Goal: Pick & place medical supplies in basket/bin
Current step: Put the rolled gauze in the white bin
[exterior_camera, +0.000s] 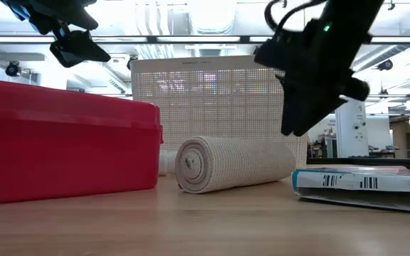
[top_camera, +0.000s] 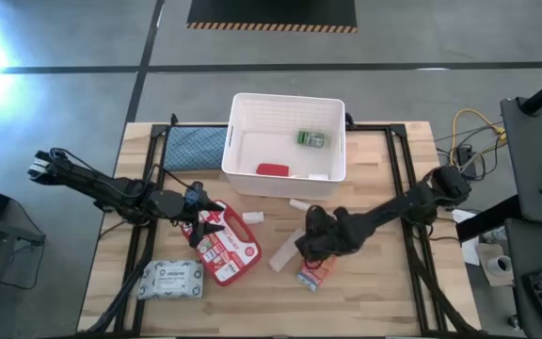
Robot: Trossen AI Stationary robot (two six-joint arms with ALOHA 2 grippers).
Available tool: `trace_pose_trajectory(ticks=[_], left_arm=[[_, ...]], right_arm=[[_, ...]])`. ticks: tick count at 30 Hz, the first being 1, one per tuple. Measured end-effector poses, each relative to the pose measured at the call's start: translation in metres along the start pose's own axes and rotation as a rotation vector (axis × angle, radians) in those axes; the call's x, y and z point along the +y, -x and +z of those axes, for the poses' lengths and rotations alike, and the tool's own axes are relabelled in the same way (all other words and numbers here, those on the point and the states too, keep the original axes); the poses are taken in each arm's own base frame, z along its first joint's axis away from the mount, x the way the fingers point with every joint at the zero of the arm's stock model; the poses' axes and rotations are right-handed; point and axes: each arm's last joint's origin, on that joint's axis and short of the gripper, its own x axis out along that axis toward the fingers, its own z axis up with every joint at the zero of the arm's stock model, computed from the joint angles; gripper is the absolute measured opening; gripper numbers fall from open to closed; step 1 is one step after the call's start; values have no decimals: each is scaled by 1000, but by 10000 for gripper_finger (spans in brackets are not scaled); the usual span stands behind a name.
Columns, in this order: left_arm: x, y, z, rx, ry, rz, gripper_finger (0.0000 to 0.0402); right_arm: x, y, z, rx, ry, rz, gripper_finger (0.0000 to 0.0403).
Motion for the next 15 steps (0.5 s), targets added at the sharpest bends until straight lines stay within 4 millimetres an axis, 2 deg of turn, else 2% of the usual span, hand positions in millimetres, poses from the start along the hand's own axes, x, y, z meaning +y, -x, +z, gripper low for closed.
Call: trace_pose_trajectory(ticks=[3, 6, 10, 15], left_arm=[[1, -1, -1, 8, -4, 16, 281], [3, -4, -5, 18, -16, 80, 281], [9, -10, -14, 38, -32, 142, 281], [17, -17, -32, 94, -48, 175, 281]], right_arm=[[-7, -10, 7, -1, 50, -20, 86], [-8, -18, 12, -15, 189, 5, 80], [-10, -25, 22, -29, 380, 25, 110], [-18, -35, 33, -32, 388, -16, 173]])
